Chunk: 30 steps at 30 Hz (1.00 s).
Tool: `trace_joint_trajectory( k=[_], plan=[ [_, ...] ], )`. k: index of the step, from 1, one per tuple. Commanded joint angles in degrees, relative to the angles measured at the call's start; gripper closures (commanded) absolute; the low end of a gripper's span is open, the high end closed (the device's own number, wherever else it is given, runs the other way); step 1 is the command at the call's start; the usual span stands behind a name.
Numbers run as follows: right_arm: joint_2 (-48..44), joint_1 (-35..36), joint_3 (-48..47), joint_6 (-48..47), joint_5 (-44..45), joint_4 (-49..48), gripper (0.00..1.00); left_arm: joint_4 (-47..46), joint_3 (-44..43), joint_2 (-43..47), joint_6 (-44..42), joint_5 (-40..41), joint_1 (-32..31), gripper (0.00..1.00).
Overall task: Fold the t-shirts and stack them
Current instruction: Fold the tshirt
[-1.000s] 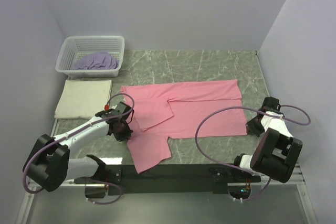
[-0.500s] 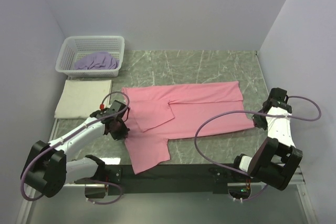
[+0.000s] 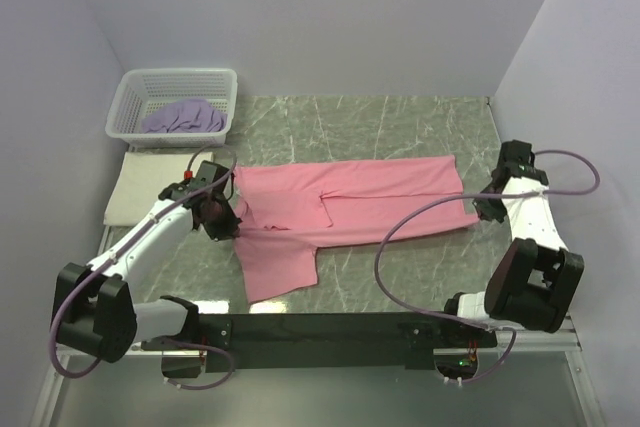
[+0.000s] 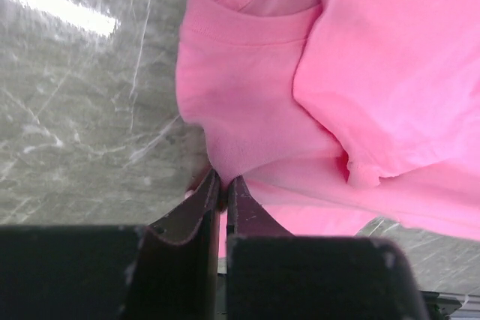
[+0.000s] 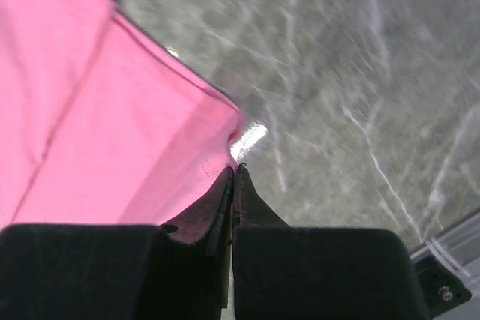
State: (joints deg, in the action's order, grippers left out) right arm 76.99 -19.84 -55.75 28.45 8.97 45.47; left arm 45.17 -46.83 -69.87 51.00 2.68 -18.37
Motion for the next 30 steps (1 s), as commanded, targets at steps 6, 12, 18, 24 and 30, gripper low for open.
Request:
trace_joint_trajectory(
  k=[6,12,18,24,30],
  plan=[
    [8.0,4.9,-8.7,-1.9,5.4,-1.5,1.0,4.0,-8.4,-4.5,-7.0,-1.0,4.0,0.99],
    [14.1,5.8,-12.9,-3.6,5.2,-1.4,1.0,4.7,-13.3,-9.2,-10.6,-3.4,7.7,0.99],
    [18.7,7.5,-17.4,-3.9,4.6,-0.9,1.0,4.2,-15.2,-14.1,-12.5,-4.8,8.5,0.99],
    [22.9,9.8,-20.3,-4.1,4.5,-0.2,0.99,3.3,-14.3,-15.9,-12.6,-4.9,9.0,0.99],
    [25.6,10.0,-21.2,-3.7,4.7,-0.7,0.98,2.4,-14.5,-17.8,-13.3,-4.0,9.8,0.99]
  ],
)
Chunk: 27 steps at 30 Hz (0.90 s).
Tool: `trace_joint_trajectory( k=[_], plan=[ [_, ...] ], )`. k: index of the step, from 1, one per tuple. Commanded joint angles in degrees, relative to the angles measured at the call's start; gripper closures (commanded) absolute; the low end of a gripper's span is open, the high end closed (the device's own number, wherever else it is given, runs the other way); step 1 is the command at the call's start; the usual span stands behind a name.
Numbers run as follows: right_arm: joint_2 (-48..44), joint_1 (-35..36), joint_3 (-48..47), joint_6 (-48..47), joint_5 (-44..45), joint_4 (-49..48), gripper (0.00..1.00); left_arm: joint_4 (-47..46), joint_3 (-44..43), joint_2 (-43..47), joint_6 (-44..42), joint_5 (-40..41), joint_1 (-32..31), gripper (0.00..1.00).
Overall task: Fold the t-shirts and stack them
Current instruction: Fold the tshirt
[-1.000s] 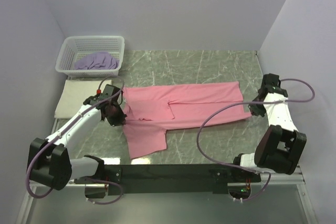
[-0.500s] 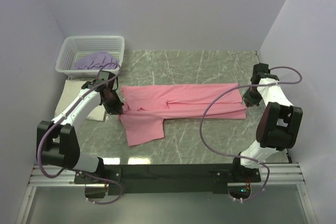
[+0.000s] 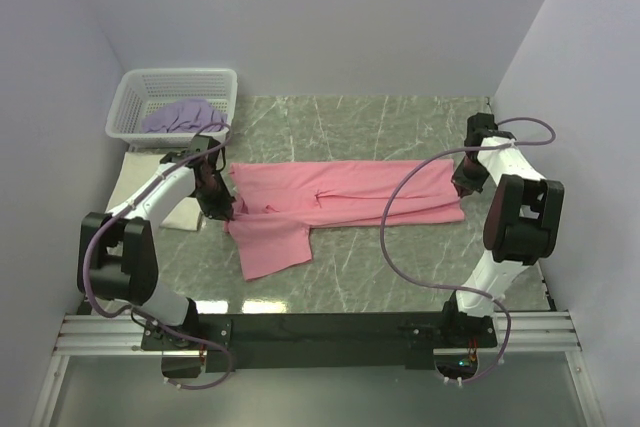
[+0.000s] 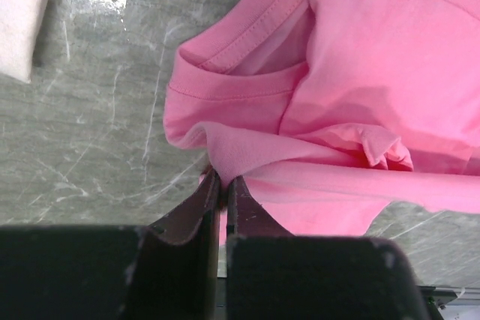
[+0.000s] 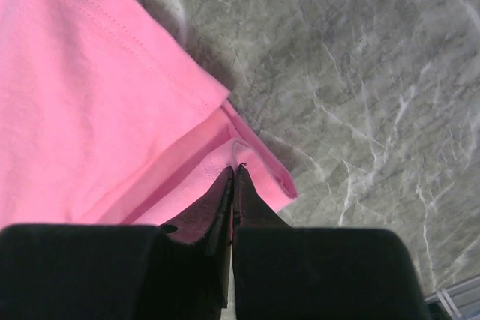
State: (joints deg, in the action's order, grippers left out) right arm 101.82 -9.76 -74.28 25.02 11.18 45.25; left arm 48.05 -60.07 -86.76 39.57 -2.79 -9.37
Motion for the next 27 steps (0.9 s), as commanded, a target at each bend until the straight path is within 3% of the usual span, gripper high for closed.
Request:
trace_joint_trajectory(
  k=[1,9,10,11,15,16,18,19,22,27],
  plan=[
    [0.8,-0.1,-2.6,-0.1,2.8,-0.9,0.98,-0.6,-1.4,-1.1,-1.9,1.6,0.8,0.99],
    [2.9,-0.1,-2.2,0.4,2.3,-2.0,0.9,-1.7,-2.2,-3.1,-2.2,1.3,1.0,0.98],
    [3.0,-0.1,-2.1,0.5,2.2,-2.3,0.88,-1.6,-2.4,-3.2,-2.2,1.5,1.0,0.92],
    [3.0,-0.1,-2.2,0.7,2.1,-2.3,0.78,-1.6,-3.0,-3.2,-2.2,1.6,1.0,0.89],
    [1.4,-0.1,-2.7,1.5,1.2,-2.8,0.66,-0.9,-5.4,-1.1,-1.8,2.5,1.0,0.69],
    [0.8,0.0,-2.9,1.6,1.0,-2.8,0.64,-0.9,-6.0,-0.5,-1.9,2.6,1.0,0.57],
    [-1.7,0.2,-3.0,1.7,0.5,-3.2,0.59,-0.9,-7.4,1.8,-2.0,2.6,0.9,0.46],
    [-2.8,0.6,-2.7,1.6,-0.4,-3.8,0.57,-0.7,-7.7,2.6,-2.1,2.6,0.9,0.31],
    [-7.3,3.1,-0.9,0.0,-4.2,-5.8,0.51,-0.2,-7.4,5.5,-2.3,2.5,0.9,0.09],
    [-15.9,12.1,6.2,-2.1,-11.0,-9.5,0.49,-1.3,1.1,12.5,-0.5,1.1,0.6,0.06]
  ],
)
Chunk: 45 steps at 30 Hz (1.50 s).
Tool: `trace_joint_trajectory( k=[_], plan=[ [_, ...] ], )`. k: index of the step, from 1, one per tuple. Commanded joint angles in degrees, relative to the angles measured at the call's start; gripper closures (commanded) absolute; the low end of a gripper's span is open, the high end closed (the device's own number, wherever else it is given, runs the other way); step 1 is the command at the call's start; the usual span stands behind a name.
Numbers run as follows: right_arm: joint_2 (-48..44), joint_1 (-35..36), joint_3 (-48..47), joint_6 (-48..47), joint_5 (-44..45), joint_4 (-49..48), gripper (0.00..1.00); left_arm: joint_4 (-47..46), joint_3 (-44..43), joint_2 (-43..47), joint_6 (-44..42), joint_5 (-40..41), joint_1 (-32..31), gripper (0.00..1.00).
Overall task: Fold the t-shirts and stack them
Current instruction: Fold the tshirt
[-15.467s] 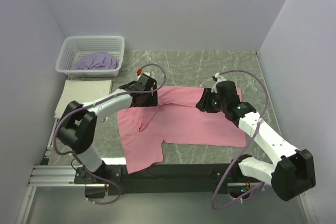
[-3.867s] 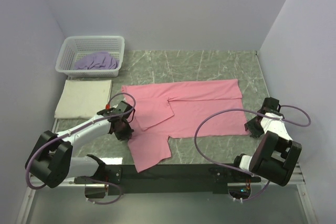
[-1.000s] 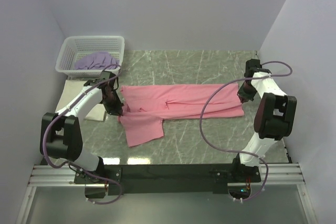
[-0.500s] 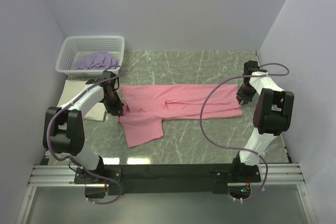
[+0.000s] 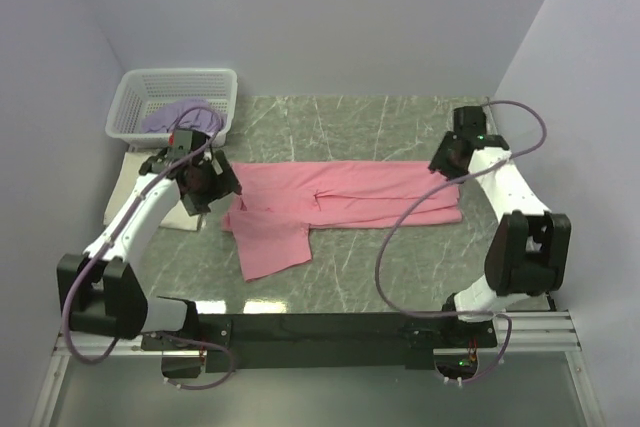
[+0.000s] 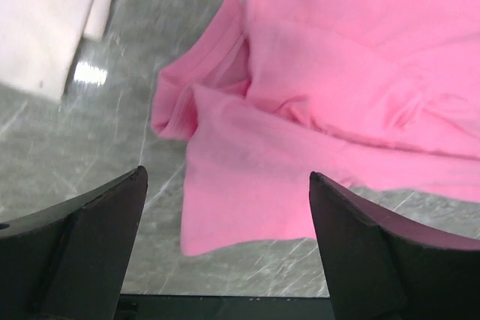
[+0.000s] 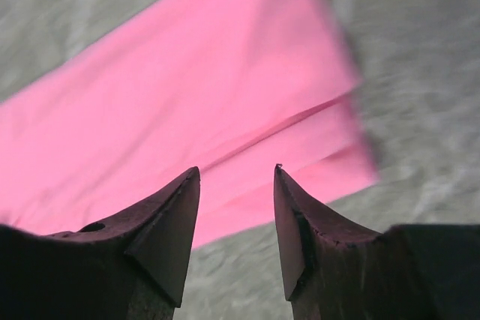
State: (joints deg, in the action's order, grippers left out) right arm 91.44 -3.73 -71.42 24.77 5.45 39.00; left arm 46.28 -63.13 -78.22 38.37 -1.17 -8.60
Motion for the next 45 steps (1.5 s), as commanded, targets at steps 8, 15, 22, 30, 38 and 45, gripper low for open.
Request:
trace_joint_trajectory(
  k=[8,15,22,30,38,45],
  plan=[
    [-10.0,26.8,15.5,6.5,-22.4,-15.3,0.5,-4.4,20.9,10.2,6.7,-4.5,-6.1,0.11],
    [1.8,43.0,14.3,17.0,-29.9,-24.1,0.5,-8.7,24.1,5.8,11.1,-4.8,-12.6,0.26],
    [12.4,49.7,9.4,20.9,-31.3,-24.1,0.5,-10.0,26.7,2.5,13.5,-4.4,-16.0,0.31],
    [14.8,51.2,9.3,21.8,-30.8,-23.2,0.58,-11.4,29.9,0.8,15.2,-5.0,-17.9,0.54],
    [14.1,50.7,3.2,19.0,-29.9,-18.6,1.0,-4.5,17.4,4.1,14.3,3.2,-18.0,0.97],
    [11.9,45.2,-1.3,19.8,-29.3,-16.8,1.0,-2.6,0.1,-2.5,9.5,7.0,-17.0,0.99]
  ],
)
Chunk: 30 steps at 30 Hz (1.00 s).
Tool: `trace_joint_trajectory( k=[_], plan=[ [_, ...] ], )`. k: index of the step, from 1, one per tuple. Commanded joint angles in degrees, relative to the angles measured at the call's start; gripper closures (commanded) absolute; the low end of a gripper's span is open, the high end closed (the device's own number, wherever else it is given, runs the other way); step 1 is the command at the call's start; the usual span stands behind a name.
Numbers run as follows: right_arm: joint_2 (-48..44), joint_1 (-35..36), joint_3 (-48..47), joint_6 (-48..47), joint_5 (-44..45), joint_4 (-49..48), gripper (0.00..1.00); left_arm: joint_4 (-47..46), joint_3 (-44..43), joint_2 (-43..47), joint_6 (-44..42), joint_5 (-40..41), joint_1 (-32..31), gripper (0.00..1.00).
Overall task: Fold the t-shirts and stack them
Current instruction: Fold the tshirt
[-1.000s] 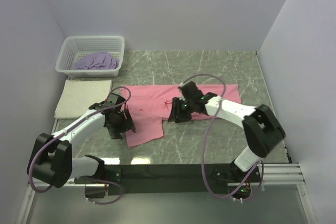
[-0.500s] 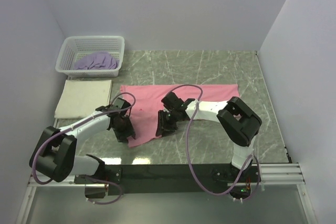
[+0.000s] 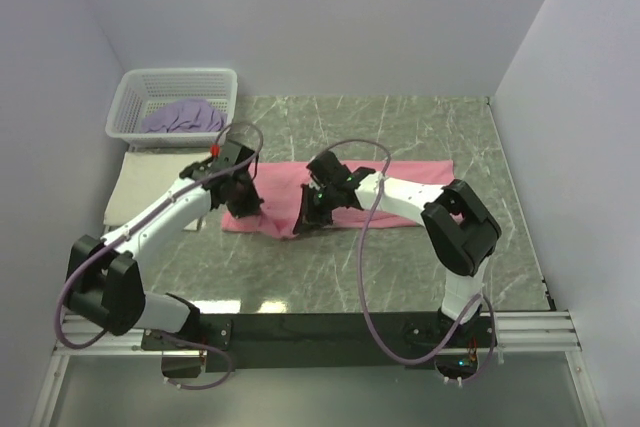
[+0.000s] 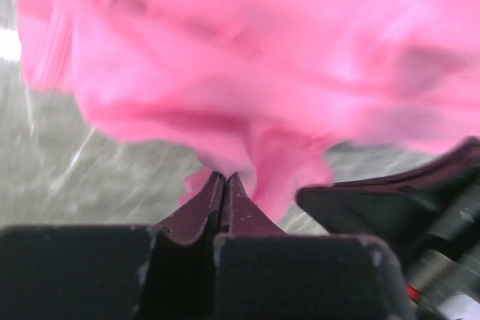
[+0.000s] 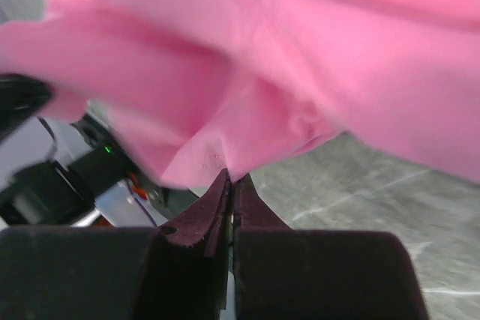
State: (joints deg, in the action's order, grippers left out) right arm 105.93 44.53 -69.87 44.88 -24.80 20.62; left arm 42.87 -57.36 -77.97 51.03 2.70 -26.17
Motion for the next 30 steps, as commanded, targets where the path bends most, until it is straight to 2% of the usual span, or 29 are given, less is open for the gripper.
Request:
trace_joint_trajectory(
  k=[1,7,15,30],
  plan=[
    [-2.4,-4.6,-3.3,-0.3,0.6,1.6,1.0,0.5,-7.0,-4.7,-3.7,3.7,0.9,0.99],
    [1.1,-9.1,-8.0,-0.1,-2.1,1.8,1.0,-1.7,-15.1,-13.6,-8.3,2.5,3.1,0.99],
    [7.7,-12.3,-15.3,0.1,-3.4,2.2,0.98,-5.3,-23.0,-19.9,-11.2,4.0,5.0,0.99],
    [13.0,-14.5,-21.1,-1.4,-1.2,3.2,0.95,-11.4,-19.8,-21.9,-10.6,3.5,7.7,0.99]
  ],
)
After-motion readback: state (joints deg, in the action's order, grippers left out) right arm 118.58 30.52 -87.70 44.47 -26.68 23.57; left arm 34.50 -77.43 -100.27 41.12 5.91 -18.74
